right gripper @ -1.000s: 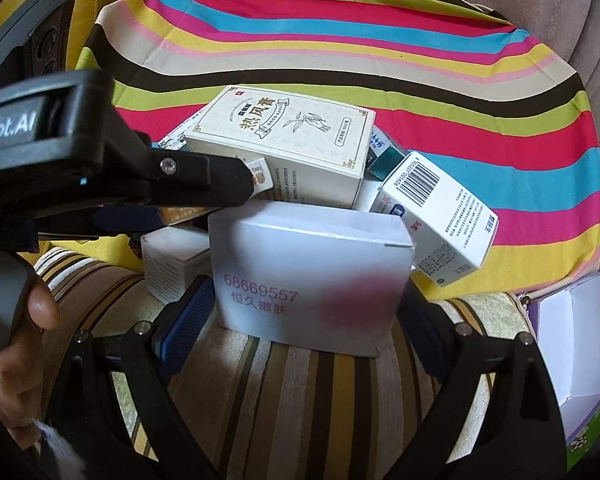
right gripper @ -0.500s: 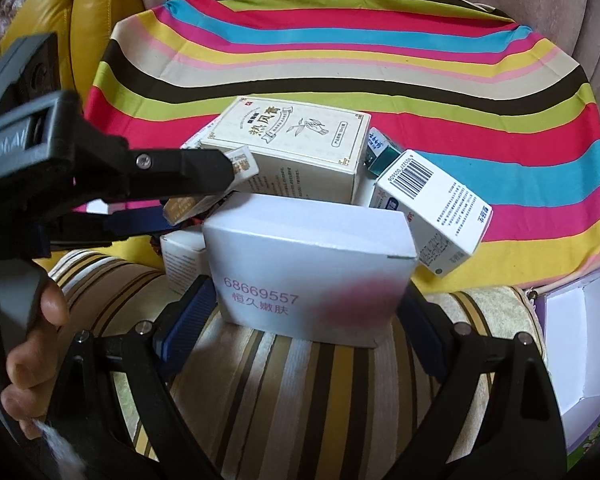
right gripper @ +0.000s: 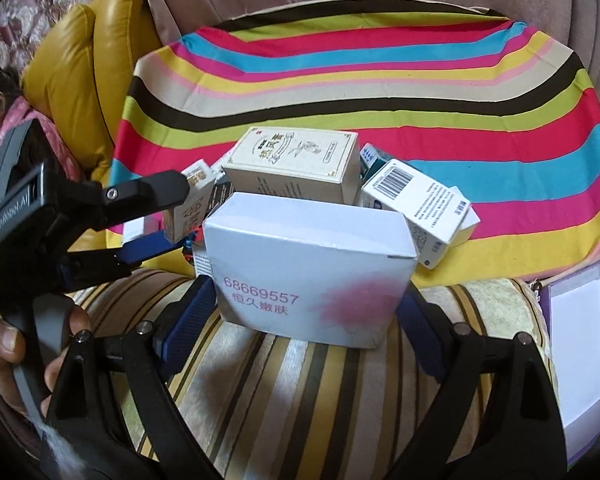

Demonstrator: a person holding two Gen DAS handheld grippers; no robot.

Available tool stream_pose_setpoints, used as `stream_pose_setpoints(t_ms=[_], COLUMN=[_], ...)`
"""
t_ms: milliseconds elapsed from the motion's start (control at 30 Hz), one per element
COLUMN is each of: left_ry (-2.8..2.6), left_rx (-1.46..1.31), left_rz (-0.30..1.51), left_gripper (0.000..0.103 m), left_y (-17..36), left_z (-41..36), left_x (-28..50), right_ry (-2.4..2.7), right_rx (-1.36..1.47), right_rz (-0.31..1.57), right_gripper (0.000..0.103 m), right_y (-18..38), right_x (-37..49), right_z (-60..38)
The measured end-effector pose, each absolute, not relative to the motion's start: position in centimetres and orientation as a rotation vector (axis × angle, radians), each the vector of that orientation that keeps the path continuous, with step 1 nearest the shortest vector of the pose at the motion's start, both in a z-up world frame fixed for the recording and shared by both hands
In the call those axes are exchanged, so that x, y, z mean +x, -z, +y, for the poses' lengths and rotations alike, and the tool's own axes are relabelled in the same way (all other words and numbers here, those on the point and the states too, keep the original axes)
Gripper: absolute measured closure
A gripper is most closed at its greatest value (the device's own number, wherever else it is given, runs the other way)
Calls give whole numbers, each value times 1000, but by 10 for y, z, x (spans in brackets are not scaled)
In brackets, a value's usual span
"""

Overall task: Organize rigid objects
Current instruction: 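Grasp the yellow-labelled dental box with the left gripper while the right grasps the large white box, then carry both boxes over the purple-rimmed box and open both grippers to drop them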

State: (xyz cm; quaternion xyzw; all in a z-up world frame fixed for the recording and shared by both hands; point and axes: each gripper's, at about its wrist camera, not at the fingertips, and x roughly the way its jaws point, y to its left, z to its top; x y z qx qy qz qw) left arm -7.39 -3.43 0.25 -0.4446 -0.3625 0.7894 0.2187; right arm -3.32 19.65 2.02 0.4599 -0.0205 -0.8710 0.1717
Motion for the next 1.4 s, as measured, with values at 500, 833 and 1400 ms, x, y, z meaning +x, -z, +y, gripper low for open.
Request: stream_pose_setpoints(t_ms=[500, 833, 1400], left_ry=[-2198, -2118, -1954], left_rx=[-1189, -1227, -1315], left_rz=[-865, -739, -412], left_gripper=[20, 20, 20], left_y=[-23, -28, -27], left_z=[25, 94, 238], left_x=[-46, -39, -37], right_ry=[2517, 2601, 2865], right_rx=[1251, 1273, 1439], right_rz=[-241, -396, -481], right_gripper=[12, 12, 12], right_y=[-43, -42, -22], right_x=[-18, -3, 22], right_z=[258, 344, 472])
